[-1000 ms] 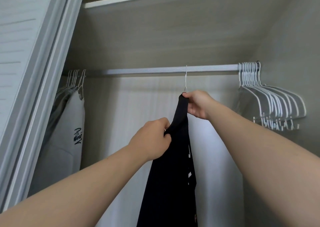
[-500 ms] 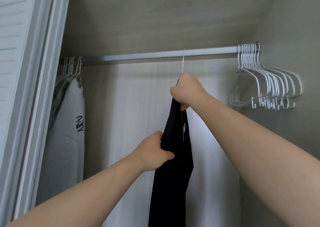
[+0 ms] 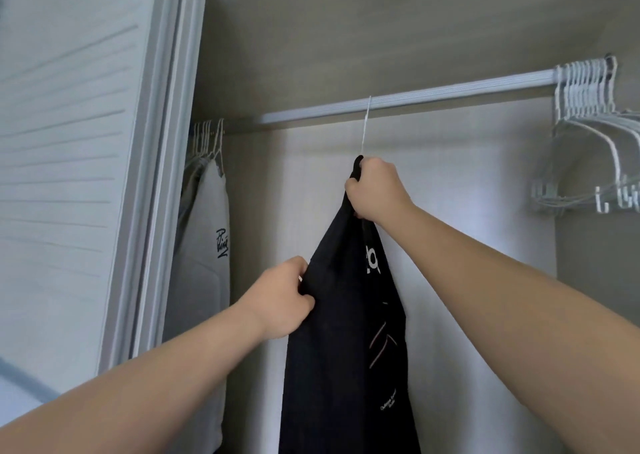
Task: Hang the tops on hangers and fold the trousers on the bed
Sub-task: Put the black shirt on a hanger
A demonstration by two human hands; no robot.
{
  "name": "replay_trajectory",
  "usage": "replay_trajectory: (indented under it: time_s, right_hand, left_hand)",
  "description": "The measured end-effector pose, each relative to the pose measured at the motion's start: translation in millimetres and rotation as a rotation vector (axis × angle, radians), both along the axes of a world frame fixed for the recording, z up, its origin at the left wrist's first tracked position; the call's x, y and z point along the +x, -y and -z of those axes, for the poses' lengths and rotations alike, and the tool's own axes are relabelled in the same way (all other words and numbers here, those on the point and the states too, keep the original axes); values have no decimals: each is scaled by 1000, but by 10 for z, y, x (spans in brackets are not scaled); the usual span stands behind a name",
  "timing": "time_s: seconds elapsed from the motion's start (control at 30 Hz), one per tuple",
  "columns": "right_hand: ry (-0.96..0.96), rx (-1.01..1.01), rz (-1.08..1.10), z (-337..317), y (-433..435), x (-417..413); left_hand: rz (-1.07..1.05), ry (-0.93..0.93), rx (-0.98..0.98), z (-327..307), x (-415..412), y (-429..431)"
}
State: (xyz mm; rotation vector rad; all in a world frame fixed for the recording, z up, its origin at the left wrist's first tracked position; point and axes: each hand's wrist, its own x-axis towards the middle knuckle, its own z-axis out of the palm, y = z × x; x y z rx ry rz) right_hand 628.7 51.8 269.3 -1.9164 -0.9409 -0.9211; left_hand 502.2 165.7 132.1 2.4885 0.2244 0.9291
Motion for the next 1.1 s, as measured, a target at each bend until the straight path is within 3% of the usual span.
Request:
replay_trajectory:
  time_s: [0.43,0.83,1.1]
  right_hand:
    - [-40,16,-300,-20,-1162,177]
    - [-179,-17,-546,-190,-2298,434]
    - [-117,-48,-576,-203,-2728,310]
  left_hand:
    - [-257,-40,125,-95,-296,-465]
    - [-482,-104,22,-158,-205,-713]
    - [-585,-111,-52,-160,-99,-866]
